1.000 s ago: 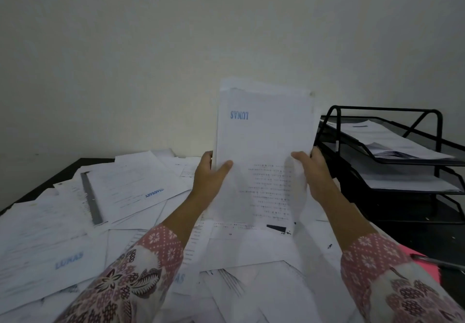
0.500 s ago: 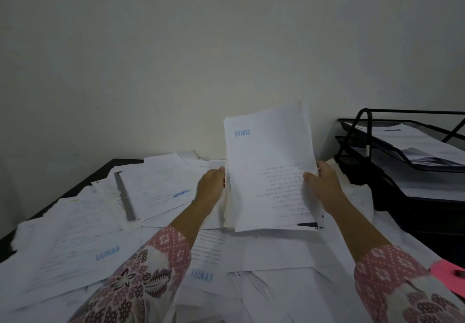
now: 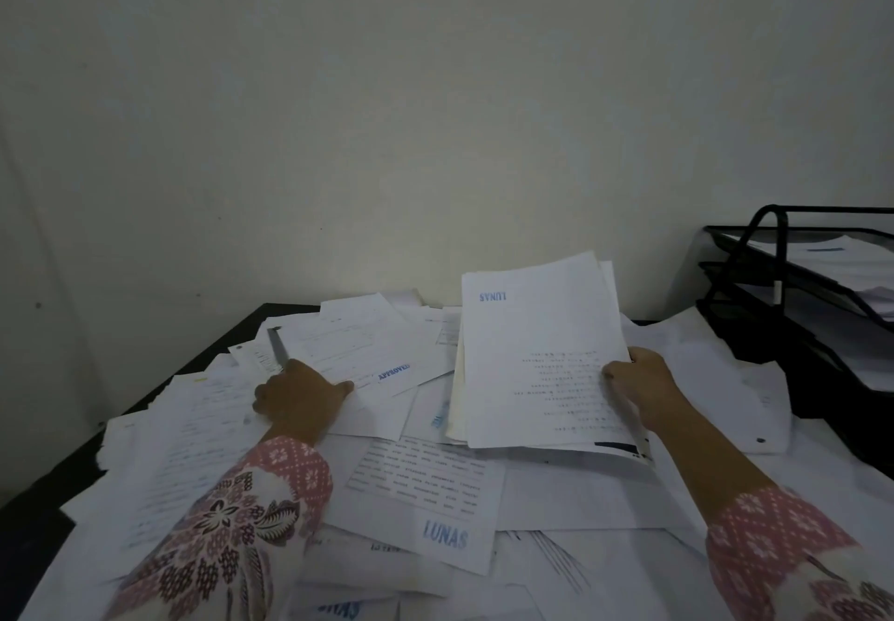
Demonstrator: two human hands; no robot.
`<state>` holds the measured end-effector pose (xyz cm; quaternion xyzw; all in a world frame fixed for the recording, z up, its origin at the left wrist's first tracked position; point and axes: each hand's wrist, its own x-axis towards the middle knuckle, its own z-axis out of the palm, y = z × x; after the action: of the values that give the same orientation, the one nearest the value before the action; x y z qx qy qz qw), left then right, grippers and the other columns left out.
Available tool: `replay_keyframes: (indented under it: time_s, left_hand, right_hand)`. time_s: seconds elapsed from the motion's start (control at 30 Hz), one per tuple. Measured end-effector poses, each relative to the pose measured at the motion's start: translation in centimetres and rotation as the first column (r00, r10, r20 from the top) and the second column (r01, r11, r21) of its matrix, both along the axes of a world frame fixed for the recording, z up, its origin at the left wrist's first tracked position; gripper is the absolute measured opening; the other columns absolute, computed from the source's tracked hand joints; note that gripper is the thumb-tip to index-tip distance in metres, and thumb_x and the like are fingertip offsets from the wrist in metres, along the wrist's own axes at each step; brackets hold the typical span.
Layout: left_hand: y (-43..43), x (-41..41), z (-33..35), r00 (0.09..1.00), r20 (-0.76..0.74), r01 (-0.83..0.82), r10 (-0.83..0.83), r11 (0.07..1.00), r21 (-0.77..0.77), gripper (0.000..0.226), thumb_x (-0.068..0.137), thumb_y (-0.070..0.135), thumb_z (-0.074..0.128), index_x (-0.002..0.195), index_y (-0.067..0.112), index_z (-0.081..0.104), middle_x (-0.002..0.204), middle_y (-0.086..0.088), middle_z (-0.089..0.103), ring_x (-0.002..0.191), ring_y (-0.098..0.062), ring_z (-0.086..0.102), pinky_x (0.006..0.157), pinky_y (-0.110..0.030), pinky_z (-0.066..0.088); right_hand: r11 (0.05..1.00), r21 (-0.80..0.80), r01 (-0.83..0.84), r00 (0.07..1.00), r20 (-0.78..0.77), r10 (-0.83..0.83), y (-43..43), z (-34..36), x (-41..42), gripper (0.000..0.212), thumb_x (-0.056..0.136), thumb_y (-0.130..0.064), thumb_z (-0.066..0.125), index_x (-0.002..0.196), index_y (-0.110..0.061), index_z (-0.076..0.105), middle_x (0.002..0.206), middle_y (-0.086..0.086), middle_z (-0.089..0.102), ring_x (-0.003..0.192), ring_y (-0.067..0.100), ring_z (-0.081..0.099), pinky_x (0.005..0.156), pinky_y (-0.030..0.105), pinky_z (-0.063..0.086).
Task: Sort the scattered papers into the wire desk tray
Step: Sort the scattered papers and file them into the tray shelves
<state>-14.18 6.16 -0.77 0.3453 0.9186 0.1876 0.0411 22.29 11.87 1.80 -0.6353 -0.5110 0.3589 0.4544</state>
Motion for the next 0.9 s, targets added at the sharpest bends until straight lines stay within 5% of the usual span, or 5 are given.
replay_keyframes:
  time_s: [0.37, 0.57, 0.73, 0.83, 0.9]
  left_hand:
    - [0.7, -1.8, 0.7, 0.974, 0.205, 0.092, -0.098, 0.995, 0.038, 0.064, 0.071, 0.046, 0.077, 0.109, 0.001, 0.052, 0.101, -0.013, 0.064, 0.098, -0.026, 0.061, 0.084, -0.031, 0.048]
    - [0.9, -0.6, 1.0, 0.941, 0.303, 0.057, -0.149, 0.954, 0.294, 0.068, 0.076, 0.011, 0.076, 0.127, -0.004, 0.032, 0.127, -0.024, 0.048, 0.117, -0.035, 0.049, 0.092, -0.038, 0.044]
    - [1.5, 0.2, 0.6, 0.724, 0.558, 0.176, -0.405, 0.891, 0.419, 0.084, 0.07, 0.002, 0.08, 0.136, -0.005, 0.028, 0.136, -0.02, 0.044, 0.124, -0.032, 0.044, 0.101, -0.037, 0.041]
    - [1.0, 1.0, 1.1, 0.519, 0.706, 0.375, -0.482, 0.871, 0.318, 0.06, 0.07, -0.002, 0.078, 0.125, -0.003, 0.051, 0.122, -0.013, 0.058, 0.111, -0.028, 0.055, 0.096, -0.034, 0.045]
    - [1.0, 1.5, 1.3, 0.513, 0.702, 0.448, -0.493, 0.852, 0.271, 0.052, 0.074, 0.005, 0.077, 0.121, -0.003, 0.055, 0.121, -0.015, 0.061, 0.105, -0.027, 0.059, 0.093, -0.034, 0.048]
  right_hand:
    - [0.999, -0.047, 0.007, 1.0, 0.001, -0.007, 0.1, -0.3, -0.9, 0.023, 0.089, 0.001, 0.052, 0.11, 0.008, 0.058, 0.103, 0.016, 0.059, 0.088, 0.026, 0.05, 0.077, 0.032, 0.041]
    - [0.999, -0.045, -0.003, 0.998, -0.06, 0.001, 0.0, 0.2, -1.1, 0.024, 0.09, 0.002, 0.053, 0.113, 0.007, 0.057, 0.11, 0.016, 0.06, 0.091, 0.025, 0.05, 0.086, 0.037, 0.045]
    - [0.999, -0.05, -0.009, 0.997, -0.08, 0.005, -0.1, 0.2, -1.2, 0.025, 0.09, 0.002, 0.052, 0.114, 0.009, 0.057, 0.12, 0.021, 0.059, 0.091, 0.024, 0.049, 0.079, 0.029, 0.039]
    - [0.998, -0.06, -0.016, 0.997, -0.078, 0.011, -0.2, 0.0, -1.3, 0.027, 0.091, 0.001, 0.052, 0.116, 0.008, 0.056, 0.121, 0.019, 0.058, 0.092, 0.024, 0.049, 0.079, 0.029, 0.04]
    - [0.998, -0.064, -0.02, 0.998, -0.066, 0.016, -0.2, -0.3, -1.4, 0.026, 0.091, 0.001, 0.052, 0.116, 0.008, 0.056, 0.12, 0.019, 0.059, 0.092, 0.024, 0.05, 0.08, 0.03, 0.041]
